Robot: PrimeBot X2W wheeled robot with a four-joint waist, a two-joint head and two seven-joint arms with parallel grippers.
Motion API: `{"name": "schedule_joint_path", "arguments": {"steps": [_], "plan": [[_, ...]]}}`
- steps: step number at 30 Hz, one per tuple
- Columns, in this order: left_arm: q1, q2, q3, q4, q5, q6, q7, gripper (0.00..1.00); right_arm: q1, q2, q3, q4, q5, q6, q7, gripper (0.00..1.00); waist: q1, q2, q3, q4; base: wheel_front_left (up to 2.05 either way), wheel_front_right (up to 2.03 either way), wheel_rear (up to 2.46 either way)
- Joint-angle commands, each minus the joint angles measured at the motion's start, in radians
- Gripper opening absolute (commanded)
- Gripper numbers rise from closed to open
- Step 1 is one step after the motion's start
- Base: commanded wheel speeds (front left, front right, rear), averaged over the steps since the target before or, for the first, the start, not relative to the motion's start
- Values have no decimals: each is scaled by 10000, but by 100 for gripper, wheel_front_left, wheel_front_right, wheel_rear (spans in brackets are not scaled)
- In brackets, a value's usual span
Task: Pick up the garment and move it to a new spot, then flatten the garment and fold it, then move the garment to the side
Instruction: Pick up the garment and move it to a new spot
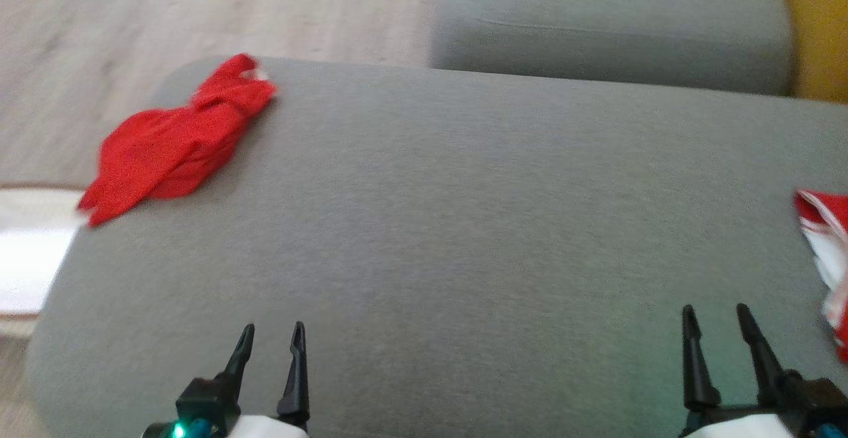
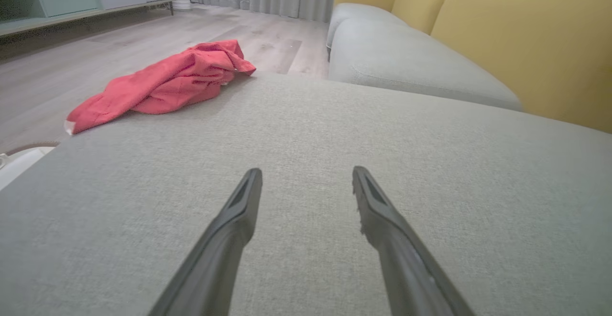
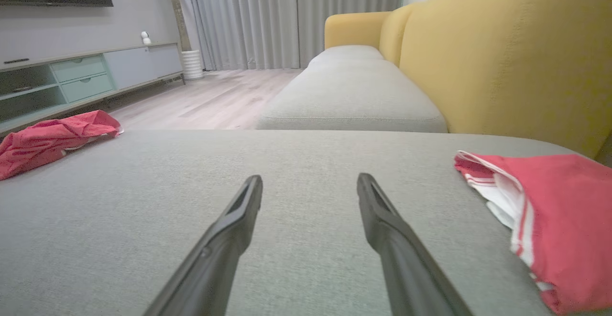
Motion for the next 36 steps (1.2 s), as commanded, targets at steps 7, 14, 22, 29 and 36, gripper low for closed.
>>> {"name": "schedule_joint_path", "arguments": {"steps": [7,14,22,29,36], "plan": [[4,-56,636,-454,98,56,-124,100,-448,-97,1018,-367,157,67,-121,100,0,-1,-128,2323,0,0,0],[258,-57,690,-845,-32,246,-124,100,-475,-97,1213,-301,98,67,-122,100,0,-1,63,2624,0,0,0],[-950,-57,1178,-1294,-446,347,-124,100,-957,-97,1040,-651,-435,67,-122,100,0,-1,1661,1927,0,0,0],[-4452,408,1835,-143,-729,117,447,100,-1736,-624,797,-1158,-865,67,-122,100,0,-1,3938,1436,0,0,0],[-8566,1145,1979,2272,-736,-2,2164,100,-2182,-1512,771,-1629,-755,67,-98,100,0,-1,5603,1162,0,0,0]]}}
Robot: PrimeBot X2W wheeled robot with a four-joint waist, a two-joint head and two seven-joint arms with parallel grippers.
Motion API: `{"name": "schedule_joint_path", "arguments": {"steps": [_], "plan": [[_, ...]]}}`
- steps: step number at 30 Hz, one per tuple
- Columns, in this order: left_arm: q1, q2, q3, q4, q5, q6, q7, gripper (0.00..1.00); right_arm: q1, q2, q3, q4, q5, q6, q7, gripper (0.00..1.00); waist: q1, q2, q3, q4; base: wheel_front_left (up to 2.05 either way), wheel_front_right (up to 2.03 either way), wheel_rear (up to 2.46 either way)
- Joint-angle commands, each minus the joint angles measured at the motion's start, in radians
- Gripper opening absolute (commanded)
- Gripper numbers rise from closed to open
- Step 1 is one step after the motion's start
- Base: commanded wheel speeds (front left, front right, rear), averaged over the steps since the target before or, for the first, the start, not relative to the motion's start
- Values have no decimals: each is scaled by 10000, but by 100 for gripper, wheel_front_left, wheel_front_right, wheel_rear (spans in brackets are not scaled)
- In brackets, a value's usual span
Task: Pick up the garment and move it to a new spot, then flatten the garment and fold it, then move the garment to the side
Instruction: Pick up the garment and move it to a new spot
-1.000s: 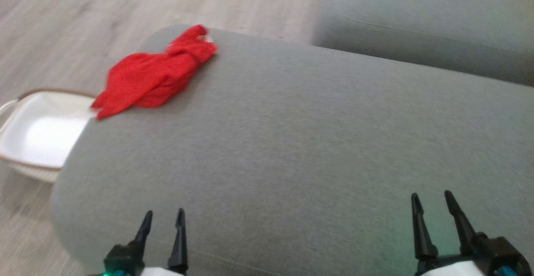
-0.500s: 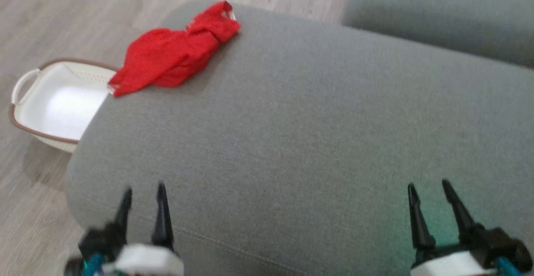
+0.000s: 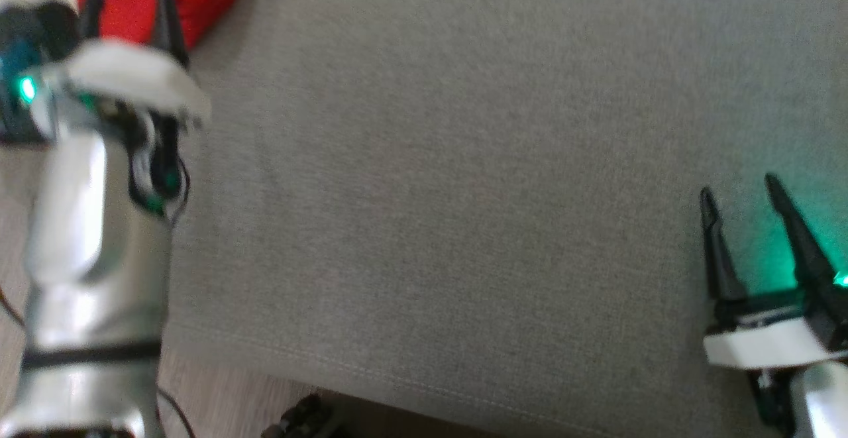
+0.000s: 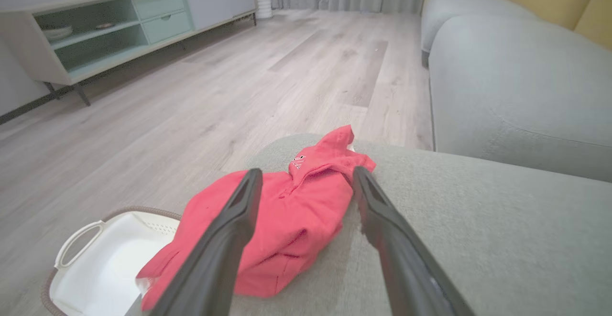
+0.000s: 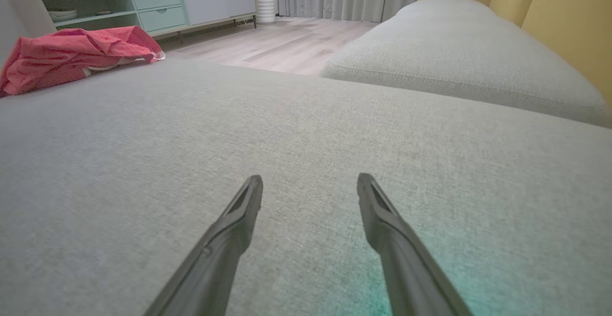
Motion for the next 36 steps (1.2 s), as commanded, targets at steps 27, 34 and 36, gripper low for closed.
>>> {"name": "schedule_joint_path", "arguments": {"steps": [27,34,36], "plan": [[-3611,821,-594,3906,111,-1439,205,0,-46,625,481,-134,415,67,-8,100,-1,0,-758,-1071,0,0,0],[-1657,-293,-1510,55,-2008,-2236,2760,0,339,1150,481,533,493,67,-92,100,-1,0,-2245,-1268,0,0,0],[-727,-489,-1850,-1539,-3091,-2255,3812,0,410,1223,504,625,531,67,-100,100,-1,0,-2474,-1441,0,0,0]]}}
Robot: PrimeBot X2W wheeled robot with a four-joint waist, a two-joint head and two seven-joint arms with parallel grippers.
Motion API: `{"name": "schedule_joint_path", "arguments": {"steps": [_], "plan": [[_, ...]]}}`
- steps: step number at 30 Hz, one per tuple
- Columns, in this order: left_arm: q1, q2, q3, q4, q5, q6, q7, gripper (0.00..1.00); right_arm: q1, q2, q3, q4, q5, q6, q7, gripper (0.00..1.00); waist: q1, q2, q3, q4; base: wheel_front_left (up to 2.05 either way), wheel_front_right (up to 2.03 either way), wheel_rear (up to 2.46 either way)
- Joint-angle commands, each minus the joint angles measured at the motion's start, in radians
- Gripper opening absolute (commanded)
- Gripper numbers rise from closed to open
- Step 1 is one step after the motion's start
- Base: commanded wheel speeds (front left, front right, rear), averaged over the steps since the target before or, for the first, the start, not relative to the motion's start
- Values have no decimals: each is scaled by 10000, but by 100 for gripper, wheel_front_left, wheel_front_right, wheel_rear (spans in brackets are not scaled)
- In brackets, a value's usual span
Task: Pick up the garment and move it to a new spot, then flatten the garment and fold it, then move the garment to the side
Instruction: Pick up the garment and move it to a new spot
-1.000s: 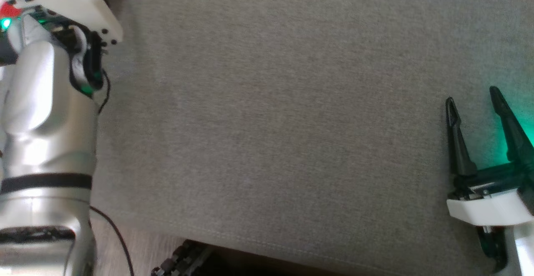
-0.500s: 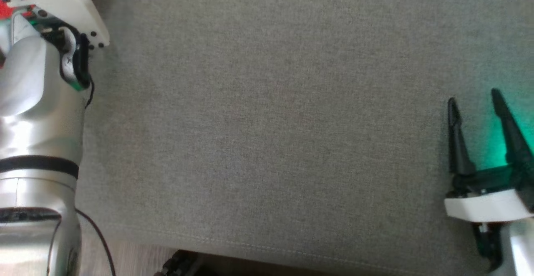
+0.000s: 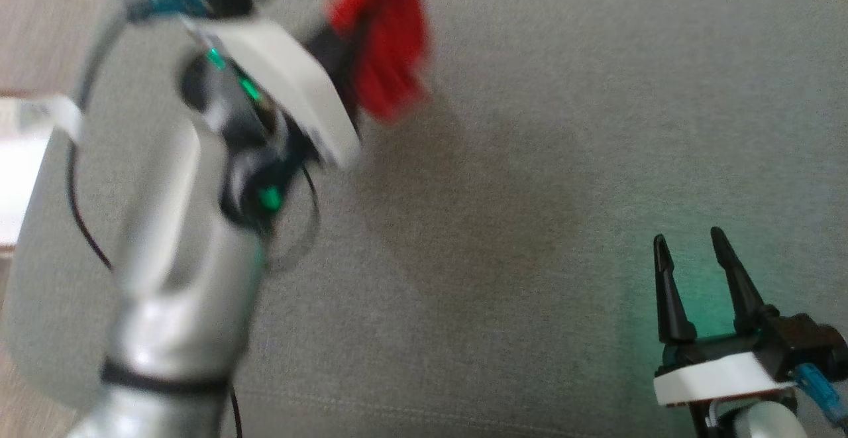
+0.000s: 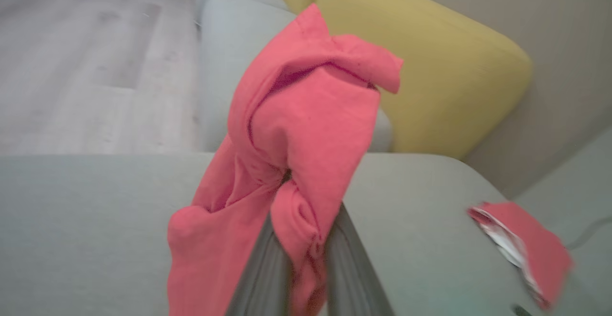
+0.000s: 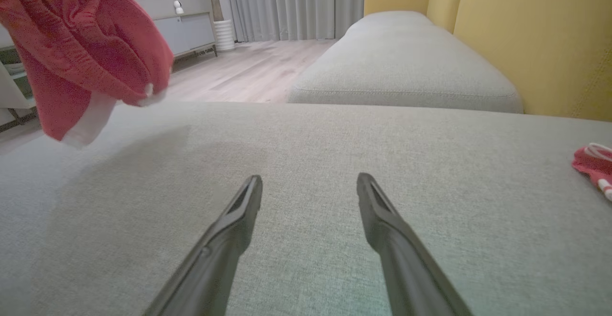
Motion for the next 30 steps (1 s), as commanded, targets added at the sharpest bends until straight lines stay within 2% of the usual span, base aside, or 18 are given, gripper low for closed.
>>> {"name": "schedule_joint_path", "arguments": {"steps": [1,3,6,10,13,17,20,21,22,23,24,27,30], "plan": [[196,278,87,-1042,-398,-53,454,0,-43,24,256,-252,101,67,-114,100,0,0,-503,-350,0,0,0],[1199,181,-328,-2484,-1247,-4,1341,0,-45,56,294,-247,156,67,-117,100,0,0,-609,-615,0,0,0],[2545,85,-983,-4072,-2231,485,2222,0,-99,74,441,-232,385,67,-119,100,0,0,-676,-1148,0,0,0],[3459,45,-1679,-4567,-2349,1177,2391,0,-221,78,751,-184,787,67,-120,100,0,0,-638,-2012,0,0,0],[3440,42,-1815,-3640,-1764,1601,1939,0,-279,79,861,-129,954,67,-120,100,0,0,-559,-2618,0,0,0],[2993,63,-1514,-1216,-952,2200,1008,0,-362,80,967,-66,1147,67,-121,100,0,0,-469,-3294,0,0,0],[2675,74,-1397,554,-540,2456,195,0,-386,80,1008,-15,1229,67,-121,100,0,0,-456,-3661,0,0,0],[2577,69,-1421,1009,-402,2500,-107,3,-379,80,998,-14,1239,67,-121,100,0,0,-453,-3732,0,0,0],[2467,66,-1483,1386,-232,2520,-429,27,-361,80,967,-22,1249,67,-121,100,0,0,-455,-3765,0,0,0],[2372,60,-1532,1669,-115,2524,-759,67,-334,80,923,-34,1245,67,-121,100,0,0,-464,-3773,0,0,0],[2299,52,-1579,1868,-59,2506,-1061,100,-298,80,867,-44,1238,67,-121,100,0,0,-492,-3751,0,0,0],[2102,33,-1779,2027,185,2528,-2118,100,-118,81,643,-77,1163,67,-121,100,0,0,-632,-3529,0,0,0],[2134,24,-1951,1794,484,2729,-3171,100,30,81,473,-122,1031,67,-121,100,0,0,-840,-3165,0,0,0]]}}
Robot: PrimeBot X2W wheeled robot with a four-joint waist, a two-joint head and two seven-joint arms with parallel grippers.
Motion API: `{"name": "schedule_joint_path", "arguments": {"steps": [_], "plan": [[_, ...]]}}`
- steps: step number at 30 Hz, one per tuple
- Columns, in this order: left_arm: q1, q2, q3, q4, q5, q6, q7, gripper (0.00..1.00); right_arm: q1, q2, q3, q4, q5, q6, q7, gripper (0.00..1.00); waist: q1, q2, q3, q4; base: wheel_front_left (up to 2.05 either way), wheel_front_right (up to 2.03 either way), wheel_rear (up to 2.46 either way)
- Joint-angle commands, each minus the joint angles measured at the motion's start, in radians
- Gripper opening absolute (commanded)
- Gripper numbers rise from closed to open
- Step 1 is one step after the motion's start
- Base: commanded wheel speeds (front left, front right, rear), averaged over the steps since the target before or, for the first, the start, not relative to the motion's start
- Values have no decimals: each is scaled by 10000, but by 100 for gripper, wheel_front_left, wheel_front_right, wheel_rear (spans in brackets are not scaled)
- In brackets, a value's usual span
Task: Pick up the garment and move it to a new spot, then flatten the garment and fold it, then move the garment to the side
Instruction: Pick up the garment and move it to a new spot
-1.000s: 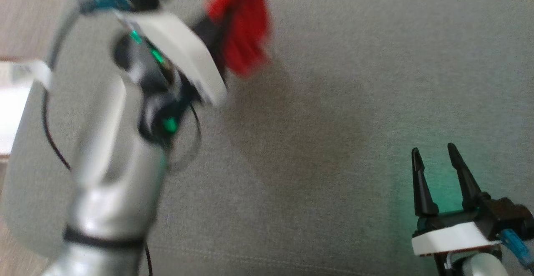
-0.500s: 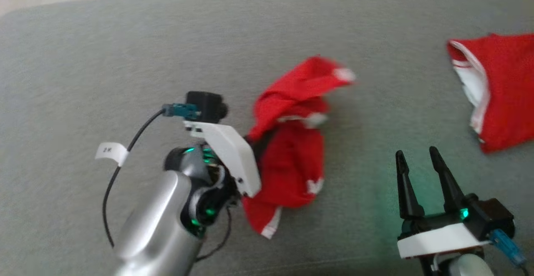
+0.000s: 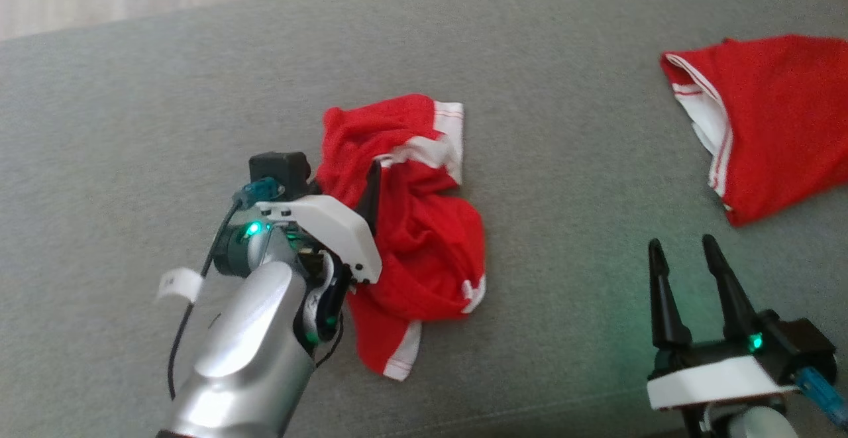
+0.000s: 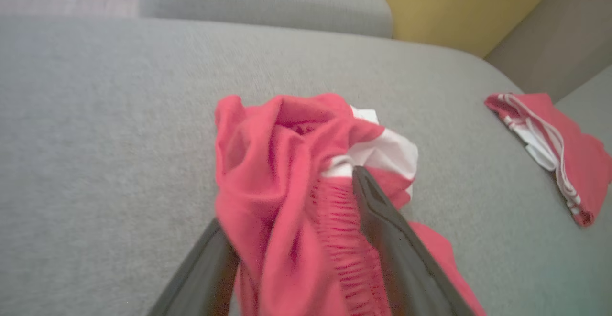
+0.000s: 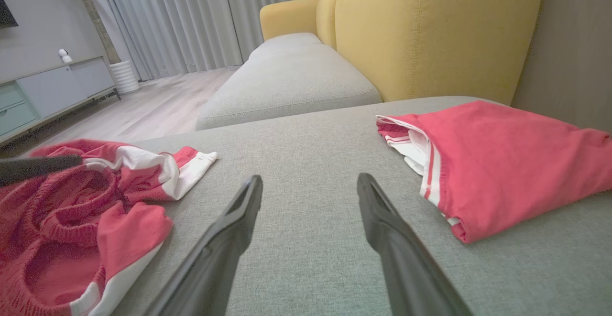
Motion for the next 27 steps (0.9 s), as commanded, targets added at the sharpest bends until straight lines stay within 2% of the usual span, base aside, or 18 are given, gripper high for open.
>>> {"name": "schedule_joint_path", "arguments": {"steps": [1,5,10,16,22,27], "plan": [[-319,93,200,-515,165,138,-440,100,22,-48,132,-383,-110,67,-108,100,0,0,-252,368,0,0,0],[344,163,83,-1261,512,528,-1366,100,186,-48,-53,-557,-350,67,-108,100,0,0,-629,981,0,0,0],[1417,416,169,-2188,638,942,-2006,100,294,-47,-235,-728,-565,67,-108,100,0,0,-948,1562,0,0,0],[3658,1028,381,-3496,959,1598,-2858,100,633,-47,-625,-692,-776,67,-108,100,0,0,-1465,2361,0,0,0],[5104,1355,570,-4058,1437,1648,-3085,100,884,-47,-702,-422,-835,67,-108,100,0,0,-1887,2581,0,0,0],[5933,1233,1284,-4648,2083,1430,-3096,100,1020,-47,-688,-123,-948,67,-108,100,0,0,-2056,2539,0,0,0]]}}
